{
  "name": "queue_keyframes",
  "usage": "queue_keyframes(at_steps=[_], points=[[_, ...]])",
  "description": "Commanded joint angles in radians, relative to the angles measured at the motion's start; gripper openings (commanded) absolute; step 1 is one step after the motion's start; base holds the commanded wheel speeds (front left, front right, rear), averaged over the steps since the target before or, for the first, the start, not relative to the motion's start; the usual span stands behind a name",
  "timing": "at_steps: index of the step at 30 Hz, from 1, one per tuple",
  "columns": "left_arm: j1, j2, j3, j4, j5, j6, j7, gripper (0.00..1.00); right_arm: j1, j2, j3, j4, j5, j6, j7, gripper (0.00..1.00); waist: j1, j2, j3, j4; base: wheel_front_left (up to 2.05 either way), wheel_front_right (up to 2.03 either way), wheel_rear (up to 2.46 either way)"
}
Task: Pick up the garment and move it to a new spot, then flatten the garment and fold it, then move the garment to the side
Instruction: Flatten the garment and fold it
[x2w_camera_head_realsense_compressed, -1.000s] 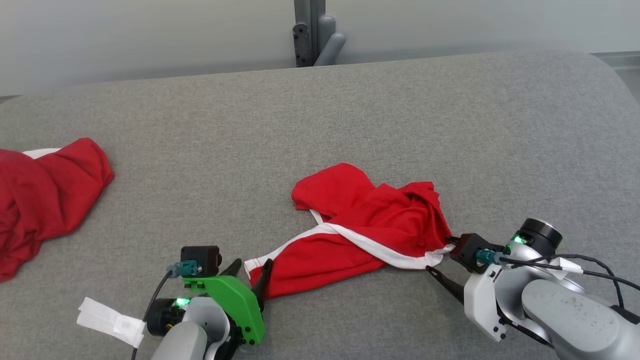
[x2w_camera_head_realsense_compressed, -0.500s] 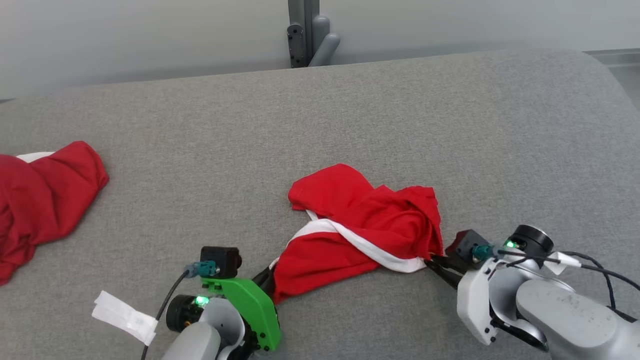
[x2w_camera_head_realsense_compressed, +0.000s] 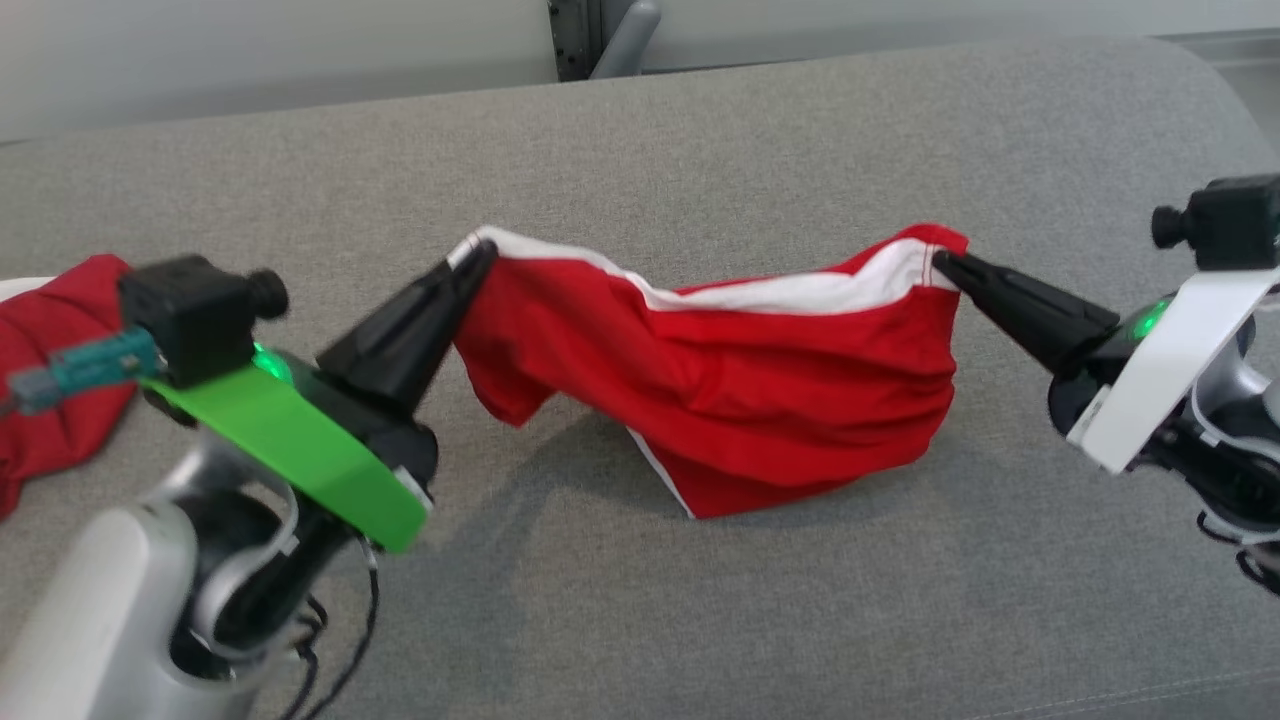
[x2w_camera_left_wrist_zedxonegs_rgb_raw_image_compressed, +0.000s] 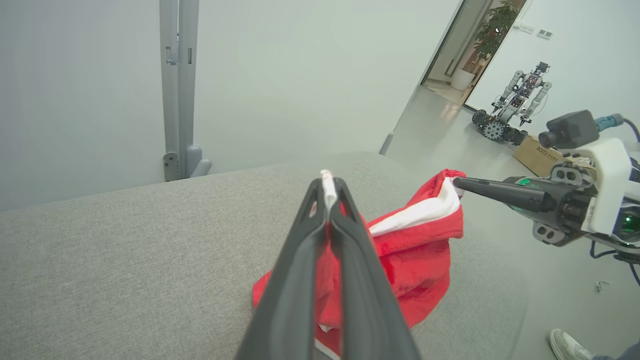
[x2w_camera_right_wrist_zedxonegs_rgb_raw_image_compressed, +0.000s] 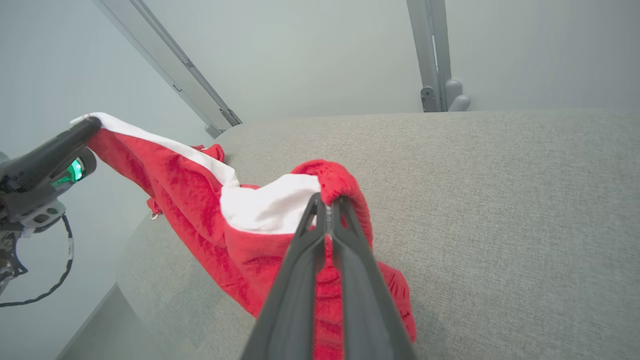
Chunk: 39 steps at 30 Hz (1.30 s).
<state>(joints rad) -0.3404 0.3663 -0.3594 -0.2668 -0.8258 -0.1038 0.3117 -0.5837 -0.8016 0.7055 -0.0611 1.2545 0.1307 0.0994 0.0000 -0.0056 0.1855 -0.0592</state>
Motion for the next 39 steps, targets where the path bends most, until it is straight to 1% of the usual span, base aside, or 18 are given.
queue_keyframes(at_steps=[1, 4, 7, 11, 13, 16, 18, 20, 21, 22, 25, 27, 28, 30, 32, 34, 36, 39], points=[[-0.079, 0.026, 0.026, -0.033, -0.020, 0.010, 0.038, 0.00, -0.031, -0.007, -0.037, -0.025, 0.054, 0.000, 0.017, 0.00, 0.0000, 0.0056, 0.064, 0.004, 0.00, 0.00, 0.00], [-0.203, 0.048, 0.044, -0.036, -0.034, 0.013, 0.111, 0.00, -0.094, 0.007, -0.100, -0.027, 0.120, 0.000, 0.036, 0.00, 0.0000, 0.0056, 0.129, 0.011, 0.00, 0.00, 0.00], [-0.373, 0.051, 0.067, 0.021, -0.029, 0.025, 0.155, 0.00, -0.193, 0.054, -0.155, 0.040, 0.126, 0.000, 0.040, 0.00, 0.0000, 0.0056, 0.203, 0.020, 0.00, 0.00, 0.00], [-0.615, 0.009, 0.085, 0.191, 0.002, 0.050, 0.162, 0.00, -0.383, 0.170, -0.210, 0.199, 0.054, 0.000, 0.019, 0.00, 0.0000, 0.0056, 0.302, 0.039, 0.00, 0.00, 0.00], [-0.757, -0.009, 0.086, 0.290, 0.041, 0.063, 0.151, 0.00, -0.507, 0.243, -0.248, 0.313, -0.003, 0.000, 0.002, 0.00, 0.0000, 0.0056, 0.356, 0.050, 0.00, 0.00, 0.00], [-0.952, -0.044, 0.091, 0.448, 0.122, 0.081, 0.062, 0.00, -0.696, 0.362, -0.309, 0.494, -0.108, 0.000, -0.047, 0.00, 0.0000, 0.0056, 0.431, 0.064, 0.00, 0.00, 0.00], [-1.054, -0.079, 0.119, 0.550, 0.170, 0.121, -0.055, 0.00, -0.812, 0.447, -0.351, 0.607, -0.184, 0.000, -0.114, 0.00, 0.0000, 0.0056, 0.467, 0.067, 0.00, 0.00, 0.00], [-1.151, -0.091, 0.126, 0.644, 0.236, 0.143, -0.189, 0.00, -0.919, 0.519, -0.389, 0.711, -0.257, 0.000, -0.193, 0.00, 0.0000, 0.0056, 0.496, 0.068, 0.00, 0.00, 0.00], [-1.183, -0.101, 0.117, 0.692, 0.258, 0.136, -0.241, 0.00, -0.961, 0.554, -0.410, 0.753, -0.287, -0.001, -0.248, 0.00, 0.0000, 0.0056, 0.507, 0.066, 0.00, 0.00, 0.00], [-1.183, -0.101, 0.117, 0.692, 0.258, 0.136, -0.241, 0.00, -0.961, 0.554, -0.410, 0.753, -0.287, -0.001, -0.248, 0.00, 0.0000, 0.0056, 0.507, 0.066, 0.00, 0.00, 0.00], [-1.225, -0.126, 0.098, 0.814, 0.309, 0.099, -0.411, 0.00, -1.021, 0.628, -0.438, 0.840, -0.374, -0.001, -0.342, 0.00, 0.0000, 0.0056, 0.523, 0.061, 0.00, 0.00, 0.00], [-1.213, -0.137, 0.074, 0.880, 0.332, 0.068, -0.501, 0.00, -0.998, 0.668, -0.435, 0.847, -0.402, 0.000, -0.359, 0.00, 0.0000, 0.0056, 0.524, 0.055, 0.00, 0.00, 0.00], [-1.193, -0.143, 0.059, 0.908, 0.340, 0.053, -0.526, 0.00, -0.973, 0.681, -0.422, 0.825, -0.410, 0.000, -0.363, 0.00, 0.0000, 0.0056, 0.524, 0.051, 0.00, 0.00, 0.00], [-1.129, -0.158, 0.035, 0.938, 0.354, 0.021, -0.561, 0.00, -0.884, 0.683, -0.393, 0.764, -0.407, 0.000, -0.364, 0.00, 0.0000, 0.0056, 0.512, 0.045, 0.00, 0.00, 0.00], [-1.053, -0.172, 0.032, 0.912, 0.341, -0.001, -0.575, 0.00, -0.778, 0.656, -0.370, 0.668, -0.394, 0.000, -0.365, 0.00, 0.0000, 0.0056, 0.501, 0.045, 0.00, 0.00, 0.00], [-0.948, -0.173, 0.046, 0.826, 0.338, -0.014, -0.579, 0.00, -0.653, 0.614, -0.326, 0.566, -0.398, 0.000, -0.365, 0.00, 0.0000, 0.0056, 0.497, 0.048, 0.00, 0.00, 0.00], [-0.777, -0.173, 0.048, 0.737, 0.347, -0.021, -0.575, 0.00, -0.507, 0.566, -0.297, 0.475, -0.361, 0.000, -0.365, 0.00, 0.0000, 0.0056, 0.474, 0.056, 0.00, 0.00, 0.00], [-0.555, -0.154, 0.044, 0.614, 0.364, -0.026, -0.576, 0.00, -0.318, 0.467, -0.264, 0.352, -0.307, 0.000, -0.365, 0.00, 0.0000, 0.0056, 0.430, 0.066, 0.00, 0.00, 0.00]])
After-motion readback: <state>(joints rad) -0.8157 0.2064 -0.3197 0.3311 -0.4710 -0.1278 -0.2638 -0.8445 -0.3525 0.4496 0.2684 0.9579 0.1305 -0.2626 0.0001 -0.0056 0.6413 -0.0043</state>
